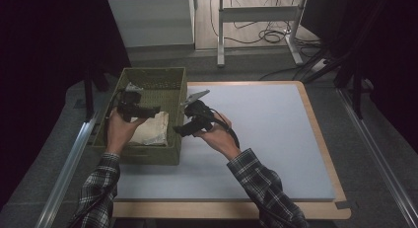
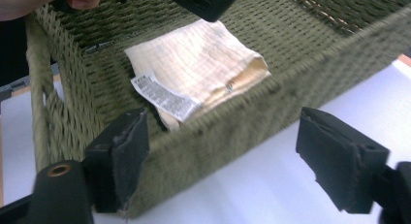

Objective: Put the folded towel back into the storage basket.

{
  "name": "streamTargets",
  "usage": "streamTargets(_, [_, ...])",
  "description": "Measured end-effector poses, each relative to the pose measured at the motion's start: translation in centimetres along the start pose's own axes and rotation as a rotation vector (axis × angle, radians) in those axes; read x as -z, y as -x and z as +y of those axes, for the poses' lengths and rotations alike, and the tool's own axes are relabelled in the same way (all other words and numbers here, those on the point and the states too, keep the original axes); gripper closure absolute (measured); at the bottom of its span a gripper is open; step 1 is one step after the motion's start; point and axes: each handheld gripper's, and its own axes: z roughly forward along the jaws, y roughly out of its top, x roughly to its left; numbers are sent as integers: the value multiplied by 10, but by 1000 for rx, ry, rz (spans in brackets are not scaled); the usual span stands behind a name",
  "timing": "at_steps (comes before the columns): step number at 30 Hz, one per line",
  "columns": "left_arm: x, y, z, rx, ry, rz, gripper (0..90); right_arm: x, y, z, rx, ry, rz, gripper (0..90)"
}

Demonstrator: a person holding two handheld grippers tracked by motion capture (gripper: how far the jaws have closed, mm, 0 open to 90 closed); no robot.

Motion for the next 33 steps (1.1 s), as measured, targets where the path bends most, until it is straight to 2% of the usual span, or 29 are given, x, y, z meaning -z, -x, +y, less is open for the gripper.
streamTargets(6, [3, 13, 4, 3, 16, -30, 68, 16, 7, -15, -3, 7, 7, 140])
streamTargets(8, [5, 21, 6, 16, 24, -63, 65, 25, 12, -24, -9, 11, 14, 120])
streamTargets(14, [6, 37, 8, 20, 30, -105, 49, 44, 21, -43, -18, 22, 1, 97])
streamTargets(22, [4, 69, 18, -44, 23, -131, 21, 67, 35, -70, -36, 19, -20, 59])
streamTargets(23, [4, 69, 18, -44, 23, -131, 18, 67, 35, -70, -36, 19, -20, 59])
streamTargets(28, [1, 92, 25, -84, 11, -161, 7, 82, 42, -88, -52, 19, -36, 52])
streamTargets(29, [-1, 102, 26, -92, 8, -176, 3, 87, 45, -94, -58, 19, -41, 51])
streamTargets(30, [-1, 102, 26, -92, 8, -176, 1, 87, 45, -94, -58, 19, -41, 51])
streamTargets(31, [-4, 112, 28, -98, 7, -186, 1, 93, 48, -101, -62, 21, -52, 51])
streamTargets(32, [-4, 112, 28, -98, 7, -186, 1, 93, 48, -101, -62, 21, -52, 51])
streamTargets(33, [-7, 122, 29, -113, 7, -195, 0, 98, 50, -107, -69, 21, -59, 51])
